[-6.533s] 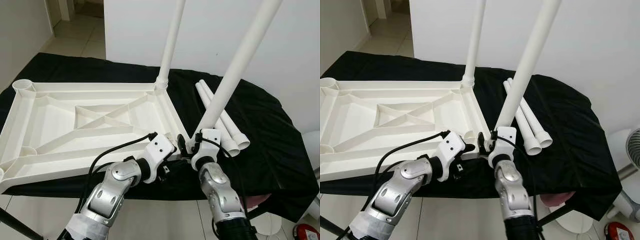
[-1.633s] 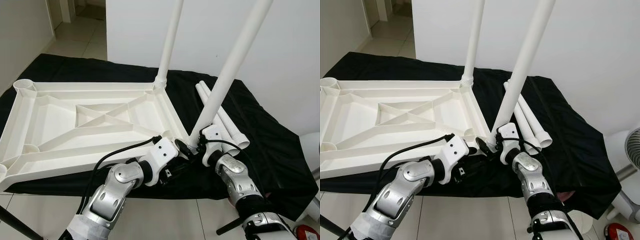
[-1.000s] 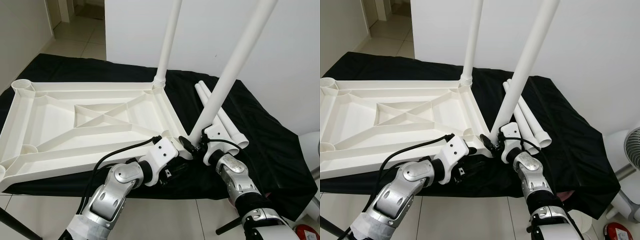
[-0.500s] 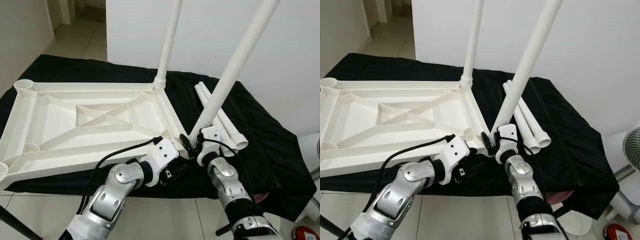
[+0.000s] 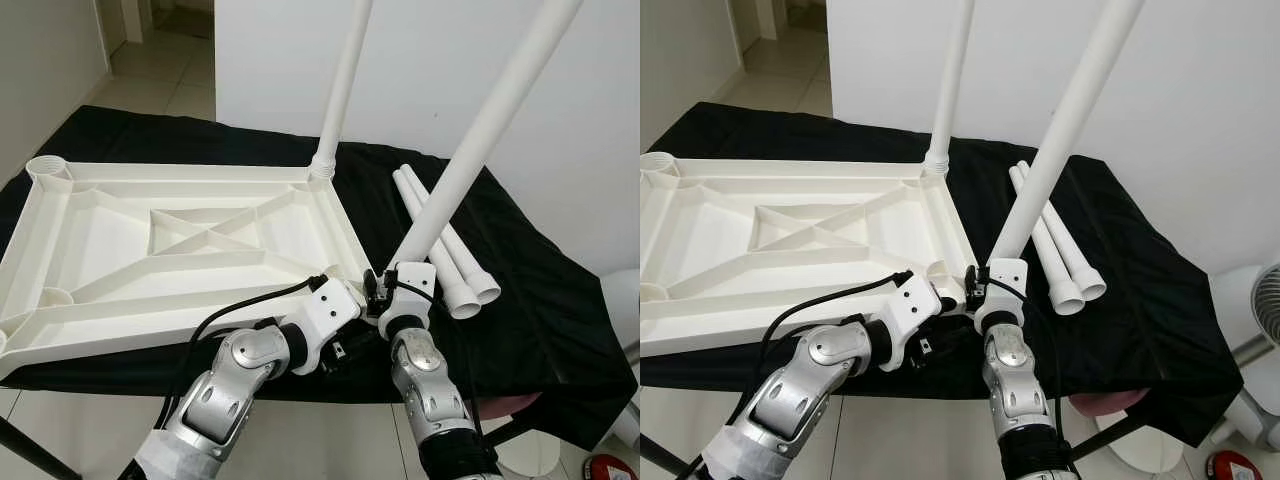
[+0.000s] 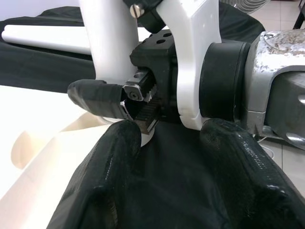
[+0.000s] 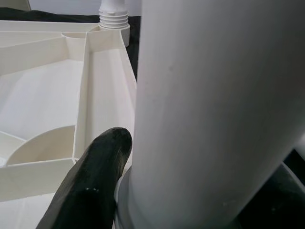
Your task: Building children table
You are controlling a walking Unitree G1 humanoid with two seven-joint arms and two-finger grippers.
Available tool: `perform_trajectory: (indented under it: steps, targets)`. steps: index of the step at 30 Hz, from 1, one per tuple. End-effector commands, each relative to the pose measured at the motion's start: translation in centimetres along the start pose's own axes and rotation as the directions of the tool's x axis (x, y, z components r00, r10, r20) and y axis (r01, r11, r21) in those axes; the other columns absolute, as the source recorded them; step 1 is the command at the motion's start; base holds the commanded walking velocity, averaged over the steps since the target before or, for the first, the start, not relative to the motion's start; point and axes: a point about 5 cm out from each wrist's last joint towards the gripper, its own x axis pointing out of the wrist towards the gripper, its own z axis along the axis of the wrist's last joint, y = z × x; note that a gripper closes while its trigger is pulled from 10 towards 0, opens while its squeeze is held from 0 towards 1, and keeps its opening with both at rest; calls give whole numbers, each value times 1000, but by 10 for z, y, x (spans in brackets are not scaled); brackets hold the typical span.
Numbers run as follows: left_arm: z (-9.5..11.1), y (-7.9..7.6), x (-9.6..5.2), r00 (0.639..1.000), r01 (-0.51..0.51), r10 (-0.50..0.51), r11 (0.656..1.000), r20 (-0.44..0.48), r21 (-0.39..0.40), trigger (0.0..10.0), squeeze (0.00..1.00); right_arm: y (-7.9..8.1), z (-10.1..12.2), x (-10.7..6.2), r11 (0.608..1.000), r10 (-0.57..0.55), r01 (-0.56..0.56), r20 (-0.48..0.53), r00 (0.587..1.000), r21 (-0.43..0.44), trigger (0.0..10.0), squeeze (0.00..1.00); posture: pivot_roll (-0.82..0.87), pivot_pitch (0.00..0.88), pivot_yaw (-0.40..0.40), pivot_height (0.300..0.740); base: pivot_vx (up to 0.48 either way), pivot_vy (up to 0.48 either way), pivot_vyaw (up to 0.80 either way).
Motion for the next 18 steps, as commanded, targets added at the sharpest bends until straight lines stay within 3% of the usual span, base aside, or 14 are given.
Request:
perform_trajectory:
  steps: [1, 7, 8, 9, 18]
  targets:
    - [-1, -1, 3, 999, -37, 37, 999, -1, 12, 10000, 0, -1, -18, -5, 999, -4, 8, -93, 996, 35, 10000, 0, 49, 0, -160, 740, 0, 0, 0]
    - [-1, -1, 3, 999, -41, 41, 999, 0, 14, 10000, 0, -2, -14, -5, 1000, -2, 4, -87, 996, 14, 10000, 0, 51, 0, -163, 740, 0, 0, 0]
    - [-1, 0, 3, 999, -42, 42, 999, 1, 15, 10000, 0, -3, -14, -5, 1000, -1, 2, -82, 997, 13, 10000, 310, 51, 0, -163, 740, 0, 0, 0]
    - [-1, 0, 2, 999, -43, 43, 999, 1, 16, 10000, 0, -5, -12, -6, 1000, 3, -1, -77, 997, 19, 10000, 1000, 50, 0, -162, 740, 0, 0, 0]
    - [-1, 0, 2, 999, -48, 48, 999, 2, 18, 10000, 0, -16, -8, -6, 1000, 25, -25, -47, 999, 6, 10000, 1000, 49, 0, -164, 740, 0, 0, 0]
